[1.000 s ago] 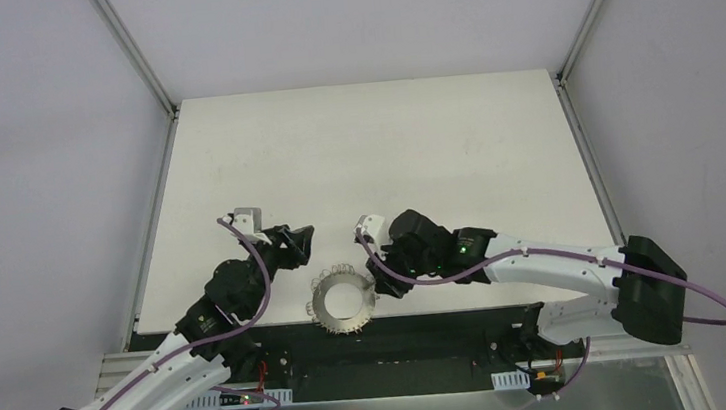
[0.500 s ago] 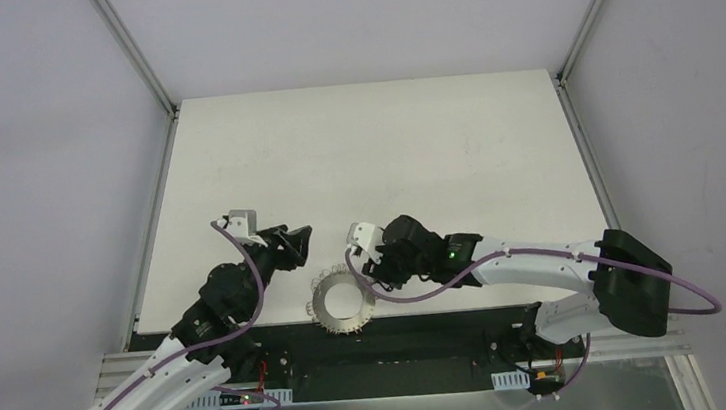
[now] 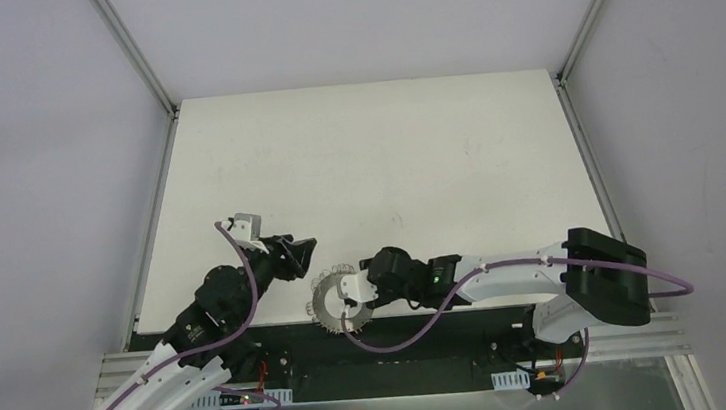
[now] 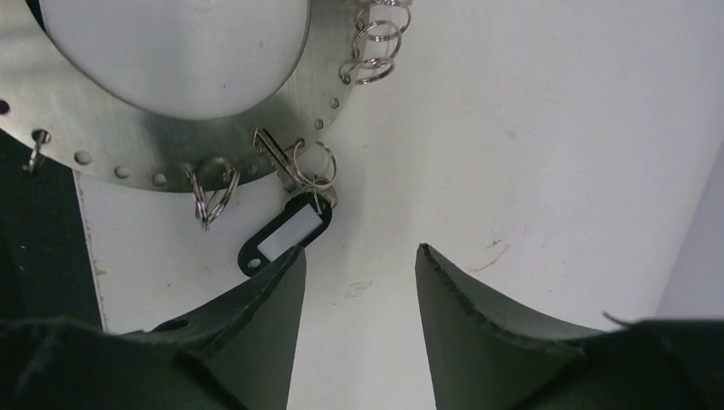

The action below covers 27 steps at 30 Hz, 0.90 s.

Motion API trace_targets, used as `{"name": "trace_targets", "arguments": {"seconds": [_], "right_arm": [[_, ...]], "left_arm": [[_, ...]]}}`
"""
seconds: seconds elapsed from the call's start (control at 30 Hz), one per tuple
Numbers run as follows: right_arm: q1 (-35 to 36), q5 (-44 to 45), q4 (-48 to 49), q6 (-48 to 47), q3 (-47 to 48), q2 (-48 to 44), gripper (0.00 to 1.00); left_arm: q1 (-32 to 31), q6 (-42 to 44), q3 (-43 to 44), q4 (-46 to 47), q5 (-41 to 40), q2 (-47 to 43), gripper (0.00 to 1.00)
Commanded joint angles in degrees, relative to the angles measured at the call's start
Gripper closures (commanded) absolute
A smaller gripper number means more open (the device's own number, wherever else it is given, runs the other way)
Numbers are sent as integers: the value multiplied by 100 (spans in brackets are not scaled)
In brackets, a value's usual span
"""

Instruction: Put the keys on the keyring

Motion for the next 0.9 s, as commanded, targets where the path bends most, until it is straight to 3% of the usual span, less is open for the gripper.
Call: {"name": "trace_targets", "arguments": {"seconds": [0.0,0.43,0.87], "right_arm": [[225,662,348,-972,-119,24,47],[565,548,249,-1303,-169,-40,50],[580,509,279,-1618,132,481,57]], "left_arm": [[-33,-54,219,-102,298,-159,41],[-37,-108,200,-177,203,-226,40],[-38,-143,179,-218,178,-351,40]]}}
